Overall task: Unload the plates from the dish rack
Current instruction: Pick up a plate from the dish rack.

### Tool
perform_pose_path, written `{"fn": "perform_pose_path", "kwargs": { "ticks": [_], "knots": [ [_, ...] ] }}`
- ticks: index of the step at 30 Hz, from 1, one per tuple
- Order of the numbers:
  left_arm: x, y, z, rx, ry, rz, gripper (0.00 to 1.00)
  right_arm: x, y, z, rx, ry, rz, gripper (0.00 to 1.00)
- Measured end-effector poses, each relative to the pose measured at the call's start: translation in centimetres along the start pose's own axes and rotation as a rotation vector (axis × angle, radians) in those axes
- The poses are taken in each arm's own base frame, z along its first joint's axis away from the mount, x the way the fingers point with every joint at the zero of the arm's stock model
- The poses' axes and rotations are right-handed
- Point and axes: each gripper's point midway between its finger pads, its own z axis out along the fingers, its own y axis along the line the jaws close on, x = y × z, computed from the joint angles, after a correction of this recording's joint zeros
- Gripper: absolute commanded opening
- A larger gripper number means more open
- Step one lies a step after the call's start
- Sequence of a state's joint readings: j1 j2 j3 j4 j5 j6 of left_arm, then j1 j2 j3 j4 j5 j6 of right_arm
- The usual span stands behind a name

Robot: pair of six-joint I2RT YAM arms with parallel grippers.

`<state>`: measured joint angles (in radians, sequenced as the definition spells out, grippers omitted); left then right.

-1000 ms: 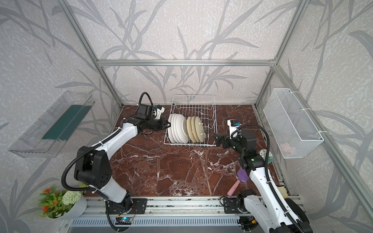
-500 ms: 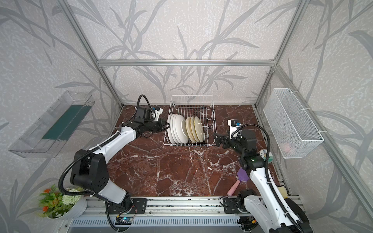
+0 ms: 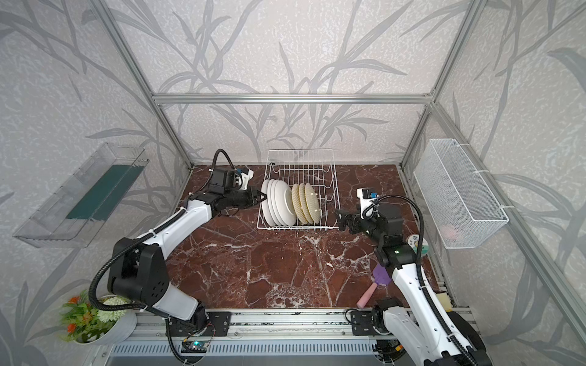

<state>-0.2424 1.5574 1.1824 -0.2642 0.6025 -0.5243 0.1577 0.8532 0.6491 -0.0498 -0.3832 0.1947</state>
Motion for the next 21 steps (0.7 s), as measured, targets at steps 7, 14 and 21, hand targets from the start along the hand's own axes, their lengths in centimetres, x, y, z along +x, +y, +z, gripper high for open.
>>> {"fn": "perform_pose_path", "kwargs": {
  "ticks": [7, 14, 21],
  "knots": [
    [-0.2, -0.6, -1.4, -0.003, -0.017, 0.004, 0.0, 0.1, 0.2, 0.1, -0.007, 0.002, -0.003, 0.99],
    [-0.2, -0.6, -1.8, -0.009, -0.02, -0.001, 0.0, 0.1, 0.4, 0.1, -0.011, 0.004, -0.004, 0.99],
    [-0.8, -1.0, -3.0, 0.005, -0.056, -0.015, 0.0, 0.1, 0.4, 0.1, -0.008, 0.004, -0.005, 0.99]
  ]
}}
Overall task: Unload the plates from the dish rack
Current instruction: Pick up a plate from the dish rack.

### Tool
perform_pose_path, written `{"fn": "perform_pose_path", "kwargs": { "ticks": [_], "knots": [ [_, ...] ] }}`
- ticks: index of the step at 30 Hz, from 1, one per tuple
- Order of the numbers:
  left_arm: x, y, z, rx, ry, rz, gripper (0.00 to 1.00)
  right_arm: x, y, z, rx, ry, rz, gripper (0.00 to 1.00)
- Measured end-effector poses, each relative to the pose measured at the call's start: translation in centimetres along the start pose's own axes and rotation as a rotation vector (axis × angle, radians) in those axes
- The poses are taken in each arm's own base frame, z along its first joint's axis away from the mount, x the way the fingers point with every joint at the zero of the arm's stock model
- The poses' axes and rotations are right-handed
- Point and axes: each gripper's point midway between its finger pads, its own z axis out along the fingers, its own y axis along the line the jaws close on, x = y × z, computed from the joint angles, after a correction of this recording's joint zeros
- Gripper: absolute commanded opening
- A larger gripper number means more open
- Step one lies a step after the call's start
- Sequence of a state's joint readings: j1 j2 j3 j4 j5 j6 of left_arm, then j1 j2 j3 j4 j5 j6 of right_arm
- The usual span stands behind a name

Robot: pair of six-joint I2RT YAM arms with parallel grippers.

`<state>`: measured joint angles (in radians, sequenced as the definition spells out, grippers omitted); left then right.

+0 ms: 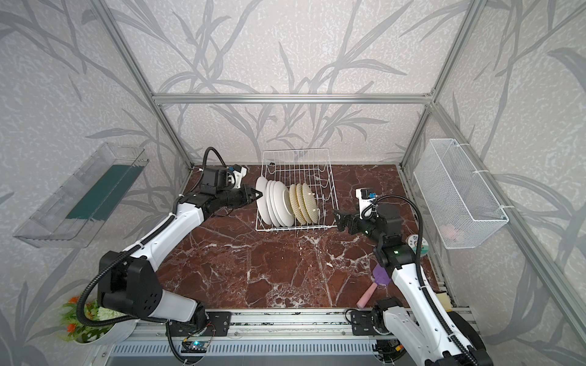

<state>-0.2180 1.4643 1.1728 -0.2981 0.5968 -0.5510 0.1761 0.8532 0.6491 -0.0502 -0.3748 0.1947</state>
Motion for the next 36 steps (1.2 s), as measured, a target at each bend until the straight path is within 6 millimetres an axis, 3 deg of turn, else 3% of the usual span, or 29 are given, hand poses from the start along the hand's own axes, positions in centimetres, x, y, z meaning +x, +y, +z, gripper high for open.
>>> {"fn": "perform_pose_path", "kwargs": {
  "ticks": [32, 36],
  "knots": [
    [-2.6, -1.0, -4.4, 0.0, -0.115, -0.005, 0.0, 0.1, 0.3, 0.1, -0.007, 0.004, -0.004, 0.99],
    [-3.3, -0.1, -4.7, -0.037, -0.147, -0.015, 0.0, 0.1, 0.3, 0.1, -0.004, 0.003, -0.004, 0.99]
  ]
}}
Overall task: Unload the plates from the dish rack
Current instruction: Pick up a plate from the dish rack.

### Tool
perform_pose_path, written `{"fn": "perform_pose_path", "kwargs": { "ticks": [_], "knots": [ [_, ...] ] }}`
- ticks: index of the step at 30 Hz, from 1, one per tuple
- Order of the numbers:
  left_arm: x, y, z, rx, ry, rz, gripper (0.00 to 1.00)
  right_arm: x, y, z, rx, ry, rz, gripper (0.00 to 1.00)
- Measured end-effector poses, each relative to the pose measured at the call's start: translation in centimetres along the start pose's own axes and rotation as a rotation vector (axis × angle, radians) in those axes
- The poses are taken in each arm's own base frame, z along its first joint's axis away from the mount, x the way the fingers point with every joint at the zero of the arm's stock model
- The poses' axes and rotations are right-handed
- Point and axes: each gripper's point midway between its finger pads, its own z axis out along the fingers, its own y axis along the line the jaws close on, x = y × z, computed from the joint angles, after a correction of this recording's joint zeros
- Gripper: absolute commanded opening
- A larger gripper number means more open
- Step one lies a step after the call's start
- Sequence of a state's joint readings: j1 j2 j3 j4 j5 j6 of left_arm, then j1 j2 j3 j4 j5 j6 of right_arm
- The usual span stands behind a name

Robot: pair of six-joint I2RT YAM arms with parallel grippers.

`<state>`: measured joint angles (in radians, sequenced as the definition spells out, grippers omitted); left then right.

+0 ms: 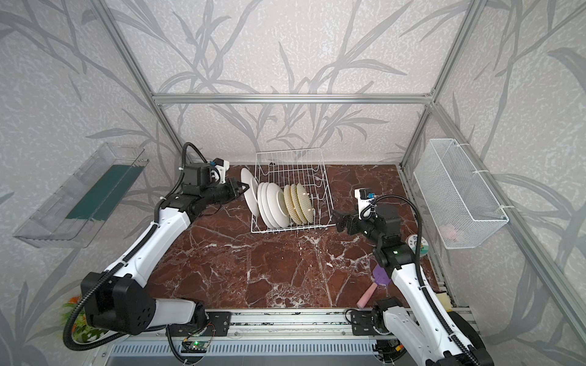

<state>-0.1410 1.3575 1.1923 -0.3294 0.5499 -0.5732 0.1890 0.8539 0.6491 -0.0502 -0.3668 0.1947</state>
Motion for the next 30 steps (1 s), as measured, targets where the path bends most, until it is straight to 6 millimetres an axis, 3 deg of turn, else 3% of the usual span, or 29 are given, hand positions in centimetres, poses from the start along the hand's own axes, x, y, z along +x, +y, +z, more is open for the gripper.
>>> {"fn": "perform_pose_path", "kwargs": {
  "ticks": [12, 30],
  "knots": [
    [-1.3, -0.3, -0.3, 0.013, -0.044, -0.008, 0.0, 0.2, -0.1, 0.1, 0.001, 0.006, 0.002, 0.99],
    [-5.2, -2.7, -2.3, 0.028, -0.151, 0.065, 0.0, 0.2, 0.1, 0.2, -0.003, 0.01, 0.001, 0.99]
  ]
}}
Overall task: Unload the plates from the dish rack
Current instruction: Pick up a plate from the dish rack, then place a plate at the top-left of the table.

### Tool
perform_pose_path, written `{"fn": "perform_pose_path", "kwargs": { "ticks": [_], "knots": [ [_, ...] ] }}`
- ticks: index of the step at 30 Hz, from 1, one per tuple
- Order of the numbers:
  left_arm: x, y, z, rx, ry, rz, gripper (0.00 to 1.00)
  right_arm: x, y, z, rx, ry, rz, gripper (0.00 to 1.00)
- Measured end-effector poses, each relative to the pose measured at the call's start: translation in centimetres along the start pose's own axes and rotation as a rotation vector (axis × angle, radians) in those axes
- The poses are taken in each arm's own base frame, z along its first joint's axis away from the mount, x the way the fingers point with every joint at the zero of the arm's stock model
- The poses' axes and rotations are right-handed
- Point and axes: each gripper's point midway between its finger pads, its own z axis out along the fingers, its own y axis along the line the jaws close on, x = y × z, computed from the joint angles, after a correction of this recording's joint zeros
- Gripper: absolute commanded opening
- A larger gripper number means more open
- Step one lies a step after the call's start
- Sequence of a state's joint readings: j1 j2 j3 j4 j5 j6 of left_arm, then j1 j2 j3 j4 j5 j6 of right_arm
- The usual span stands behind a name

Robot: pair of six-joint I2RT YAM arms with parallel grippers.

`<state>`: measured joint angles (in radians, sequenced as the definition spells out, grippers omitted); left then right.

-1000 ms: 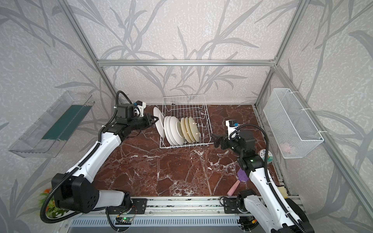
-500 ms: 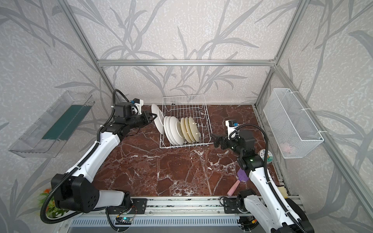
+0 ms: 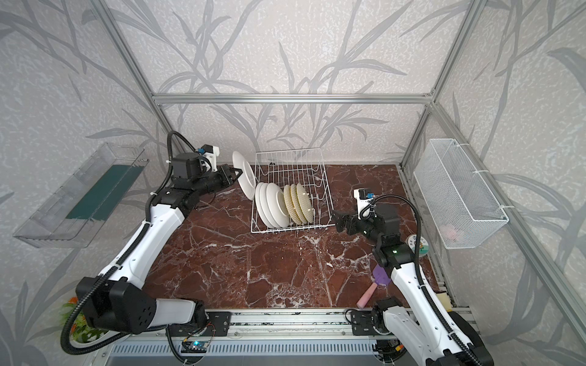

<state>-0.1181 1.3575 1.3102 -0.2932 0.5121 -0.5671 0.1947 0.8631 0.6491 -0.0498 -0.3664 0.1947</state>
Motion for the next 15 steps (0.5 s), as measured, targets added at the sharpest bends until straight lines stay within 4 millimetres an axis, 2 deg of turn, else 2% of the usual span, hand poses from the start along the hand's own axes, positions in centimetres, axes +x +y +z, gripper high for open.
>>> {"fn": "perform_pose_path", "kwargs": {
  "ticks": [4, 11, 15],
  "knots": [
    [-0.7, -0.3, -0.4, -0.012, -0.013, 0.031, 0.0, 0.0, 0.0, 0.0, 0.0, 0.0, 0.0, 0.99],
    [-0.6, -0.1, -0.8, -0.04, 0.001, 0.063, 0.0, 0.1, 0.0, 0.0, 0.0, 0.001, 0.0, 0.99],
    [-1.6, -0.9, -1.4, -0.043, -0.015, 0.101, 0.0, 0.0, 0.1, -0.1, -0.001, -0.003, -0.002, 0.99]
  ]
}}
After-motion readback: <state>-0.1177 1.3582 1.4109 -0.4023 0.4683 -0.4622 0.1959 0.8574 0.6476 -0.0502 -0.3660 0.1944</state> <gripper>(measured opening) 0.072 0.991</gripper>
